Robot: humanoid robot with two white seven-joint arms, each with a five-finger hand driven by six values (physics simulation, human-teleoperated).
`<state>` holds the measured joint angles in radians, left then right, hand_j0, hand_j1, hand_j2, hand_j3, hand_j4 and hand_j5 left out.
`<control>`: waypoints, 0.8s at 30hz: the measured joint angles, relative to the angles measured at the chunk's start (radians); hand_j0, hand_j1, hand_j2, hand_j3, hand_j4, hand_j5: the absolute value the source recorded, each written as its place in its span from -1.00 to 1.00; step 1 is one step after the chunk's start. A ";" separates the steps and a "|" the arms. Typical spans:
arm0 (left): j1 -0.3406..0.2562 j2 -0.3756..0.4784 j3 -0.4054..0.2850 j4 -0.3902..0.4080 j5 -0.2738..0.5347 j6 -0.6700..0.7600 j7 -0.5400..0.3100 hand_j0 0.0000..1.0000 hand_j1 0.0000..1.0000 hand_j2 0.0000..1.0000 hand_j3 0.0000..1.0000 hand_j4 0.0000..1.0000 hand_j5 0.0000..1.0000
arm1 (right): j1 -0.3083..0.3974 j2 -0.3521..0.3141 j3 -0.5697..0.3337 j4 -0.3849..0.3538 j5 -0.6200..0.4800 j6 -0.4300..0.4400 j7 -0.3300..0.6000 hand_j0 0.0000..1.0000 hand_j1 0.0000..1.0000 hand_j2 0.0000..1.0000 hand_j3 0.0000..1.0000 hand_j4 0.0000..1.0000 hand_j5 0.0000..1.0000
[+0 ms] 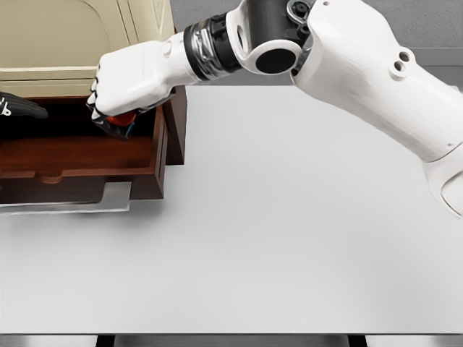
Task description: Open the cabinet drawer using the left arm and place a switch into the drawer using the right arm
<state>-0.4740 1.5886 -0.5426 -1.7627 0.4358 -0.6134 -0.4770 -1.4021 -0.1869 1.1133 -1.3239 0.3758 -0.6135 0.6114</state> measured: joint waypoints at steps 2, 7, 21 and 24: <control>0.000 0.000 -0.001 0.000 -0.001 0.000 0.000 1.00 1.00 1.00 1.00 1.00 1.00 | -0.006 0.006 0.000 0.011 0.002 0.000 0.000 0.05 0.05 0.05 0.05 0.05 0.05; 0.000 -0.001 -0.002 0.000 -0.003 0.000 0.000 1.00 1.00 1.00 1.00 1.00 1.00 | -0.009 0.020 0.000 0.027 0.006 0.000 0.000 1.00 1.00 1.00 1.00 1.00 1.00; 0.017 -0.017 0.000 0.000 -0.002 0.000 -0.002 1.00 1.00 1.00 1.00 1.00 1.00 | 0.121 -0.196 -0.109 -0.226 -0.006 -0.001 0.000 1.00 1.00 1.00 1.00 1.00 1.00; 0.013 -0.073 0.002 0.000 -0.003 0.000 -0.007 1.00 1.00 1.00 1.00 1.00 1.00 | 0.236 -0.373 -0.238 -0.335 -0.052 0.000 0.000 1.00 1.00 1.00 1.00 1.00 1.00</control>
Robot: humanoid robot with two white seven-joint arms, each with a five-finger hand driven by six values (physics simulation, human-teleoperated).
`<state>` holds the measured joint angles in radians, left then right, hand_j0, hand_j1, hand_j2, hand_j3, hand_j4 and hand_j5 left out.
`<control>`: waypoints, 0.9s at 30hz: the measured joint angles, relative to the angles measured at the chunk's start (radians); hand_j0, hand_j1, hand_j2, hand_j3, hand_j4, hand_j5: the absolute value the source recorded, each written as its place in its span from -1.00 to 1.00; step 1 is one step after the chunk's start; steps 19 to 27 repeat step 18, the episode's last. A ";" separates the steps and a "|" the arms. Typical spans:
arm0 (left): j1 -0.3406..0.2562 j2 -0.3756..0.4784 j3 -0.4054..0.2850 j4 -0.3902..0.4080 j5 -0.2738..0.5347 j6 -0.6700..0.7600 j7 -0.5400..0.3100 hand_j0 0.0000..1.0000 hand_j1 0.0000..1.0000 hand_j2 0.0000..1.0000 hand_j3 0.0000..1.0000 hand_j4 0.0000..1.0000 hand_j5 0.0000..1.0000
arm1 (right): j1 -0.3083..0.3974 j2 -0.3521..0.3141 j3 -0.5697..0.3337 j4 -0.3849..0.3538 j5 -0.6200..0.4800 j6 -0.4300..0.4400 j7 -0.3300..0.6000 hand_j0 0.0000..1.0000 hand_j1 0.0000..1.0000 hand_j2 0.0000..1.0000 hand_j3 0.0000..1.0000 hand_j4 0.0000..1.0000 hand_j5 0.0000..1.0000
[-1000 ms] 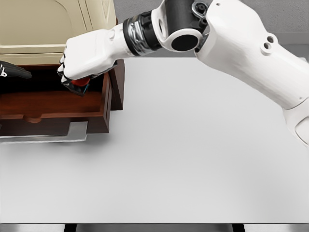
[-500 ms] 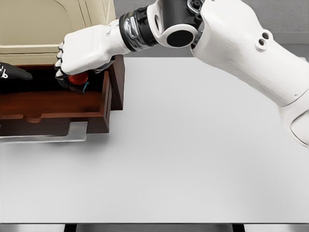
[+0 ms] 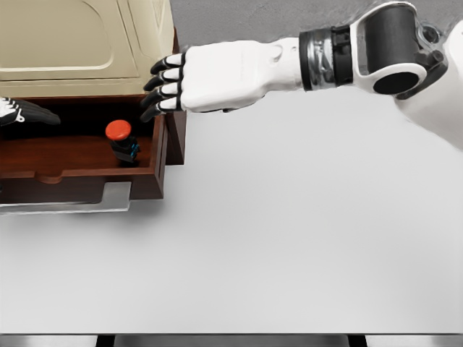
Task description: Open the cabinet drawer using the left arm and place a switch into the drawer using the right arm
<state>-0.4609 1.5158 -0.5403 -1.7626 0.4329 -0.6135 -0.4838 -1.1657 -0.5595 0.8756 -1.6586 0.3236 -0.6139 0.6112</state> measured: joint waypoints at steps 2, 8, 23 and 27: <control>-0.026 -0.051 0.002 0.000 -0.004 -0.001 -0.010 1.00 1.00 1.00 1.00 1.00 1.00 | 0.060 -0.095 -0.079 -0.027 -0.018 0.000 0.000 1.00 1.00 1.00 1.00 1.00 1.00; -0.105 -0.235 0.004 -0.001 -0.018 0.000 -0.109 1.00 1.00 1.00 1.00 1.00 1.00 | 0.184 -0.240 -0.155 -0.040 -0.031 0.000 0.000 1.00 1.00 1.00 1.00 1.00 1.00; -0.127 -0.325 0.003 0.000 -0.092 0.000 -0.127 1.00 1.00 1.00 1.00 1.00 1.00 | 0.204 -0.264 -0.165 -0.027 -0.022 0.000 0.000 1.00 1.00 1.00 1.00 1.00 1.00; -0.127 -0.325 0.003 0.000 -0.092 0.000 -0.127 1.00 1.00 1.00 1.00 1.00 1.00 | 0.204 -0.264 -0.165 -0.027 -0.022 0.000 0.000 1.00 1.00 1.00 1.00 1.00 1.00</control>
